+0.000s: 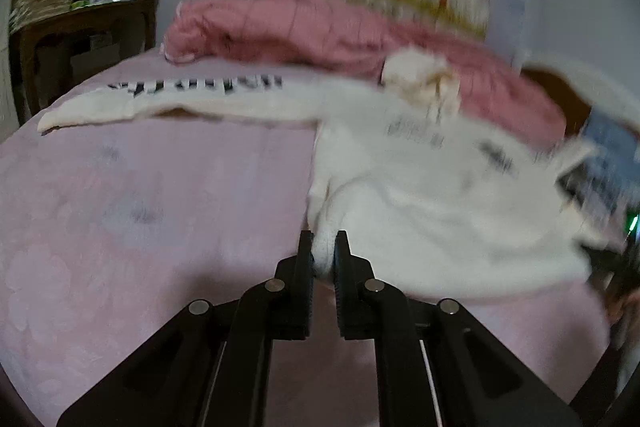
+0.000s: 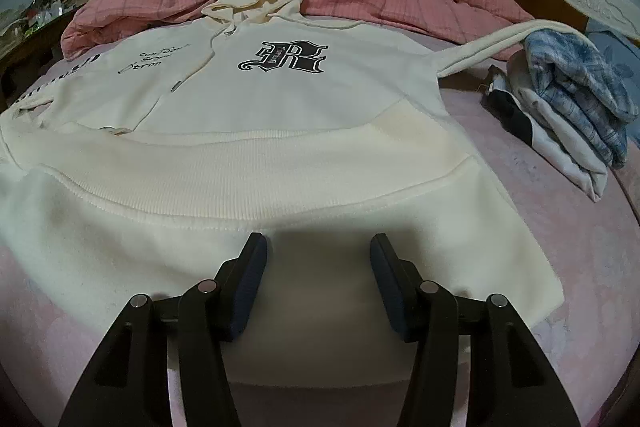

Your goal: Fold large clothes

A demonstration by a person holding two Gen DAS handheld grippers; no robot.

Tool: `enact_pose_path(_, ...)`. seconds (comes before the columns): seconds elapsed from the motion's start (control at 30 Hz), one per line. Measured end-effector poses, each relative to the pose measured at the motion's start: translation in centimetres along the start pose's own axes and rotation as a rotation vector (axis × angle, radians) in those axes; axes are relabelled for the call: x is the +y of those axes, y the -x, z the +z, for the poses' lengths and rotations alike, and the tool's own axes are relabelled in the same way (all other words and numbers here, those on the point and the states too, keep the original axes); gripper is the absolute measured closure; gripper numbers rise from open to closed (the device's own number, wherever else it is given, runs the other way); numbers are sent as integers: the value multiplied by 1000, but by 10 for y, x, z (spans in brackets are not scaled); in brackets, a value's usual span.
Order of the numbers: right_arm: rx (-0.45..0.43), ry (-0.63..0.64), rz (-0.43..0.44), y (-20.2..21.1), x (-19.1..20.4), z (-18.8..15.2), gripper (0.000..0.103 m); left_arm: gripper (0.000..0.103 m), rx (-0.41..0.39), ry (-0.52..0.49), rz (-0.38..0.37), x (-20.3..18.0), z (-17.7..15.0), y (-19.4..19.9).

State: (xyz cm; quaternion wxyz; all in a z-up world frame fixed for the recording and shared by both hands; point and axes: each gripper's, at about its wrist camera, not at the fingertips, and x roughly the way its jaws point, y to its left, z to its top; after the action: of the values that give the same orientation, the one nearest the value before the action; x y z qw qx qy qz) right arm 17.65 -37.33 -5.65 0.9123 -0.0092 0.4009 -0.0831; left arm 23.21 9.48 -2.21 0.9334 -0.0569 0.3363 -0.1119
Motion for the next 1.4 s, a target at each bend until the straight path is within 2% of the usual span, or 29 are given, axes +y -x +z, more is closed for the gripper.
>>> enact_pose_path(0.03, -1, 1, -2, 1, 0, 0, 48, 87, 30, -24, 19, 1, -4, -4)
enact_pose_path(0.07, -4, 0, -3, 1, 0, 0, 48, 77, 40, -36, 47, 2, -10, -3)
enact_pose_path(0.1, -6, -1, -3, 2, 0, 0, 47, 58, 38, -45, 72, 3, -11, -2)
enact_pose_path(0.17, -6, -8, 1, 3, -2, 0, 46, 36, -6, -43, 118, 7, -16, 12)
enact_pose_path(0.2, -3, -11, 1, 4, -2, 0, 46, 29, -44, -36, 128, 7, -14, 19)
enact_pose_path(0.3, 12, -3, -34, 6, 0, 4, 41, 21, -93, 5, 74, 9, -5, 35)
enact_pose_path(0.37, -2, -7, -53, 11, -1, 7, 36, 18, -108, 8, 32, 2, 6, 40)
enact_pose_path(0.47, -37, -44, -61, 27, -10, 16, 27, 15, -175, -55, 42, -17, 24, 51)
enact_pose_path(0.57, -91, -64, -93, 53, -20, 30, 23, 15, -325, -111, 78, -38, 43, 76)
enact_pose_path(0.63, -140, -67, -121, 72, -25, 43, 18, 10, -408, -125, 74, -46, 61, 91)
enact_pose_path(0.67, -172, -69, -136, 84, -27, 51, 18, 3, -455, -133, 62, -51, 72, 101)
enact_pose_path(0.7, -198, -71, -145, 94, -27, 58, 18, 0, -496, -144, 51, -55, 83, 108)
enact_pose_path(0.77, -271, -71, -141, 116, -26, 77, 15, 0, -564, -153, 91, -64, 106, 113)
enact_pose_path(0.8, -300, -71, -133, 124, -24, 85, 13, 0, -571, -143, 102, -68, 118, 112)
enact_pose_path(0.87, -360, -74, -128, 140, -19, 104, 0, 0, -572, -127, 59, -78, 139, 110)
enact_pose_path(0.93, -429, -94, -138, 155, -13, 122, 0, 0, -601, -128, 49, -92, 156, 115)
enact_pose_path(1.0, -480, -113, -124, 165, -8, 135, 0, 0, -680, -137, 48, -106, 170, 124)
enact_pose_path(1.13, -543, -158, -43, 177, 4, 167, 0, 0, -756, -134, 31, -124, 200, 133)
enact_pose_path(1.3, -660, -214, 11, 193, 17, 203, 0, 0, -761, -179, -33, -137, 231, 132)
enact_pose_path(1.4, -724, -256, 15, 199, 26, 229, 0, 0, -740, -160, -64, -129, 239, 119)
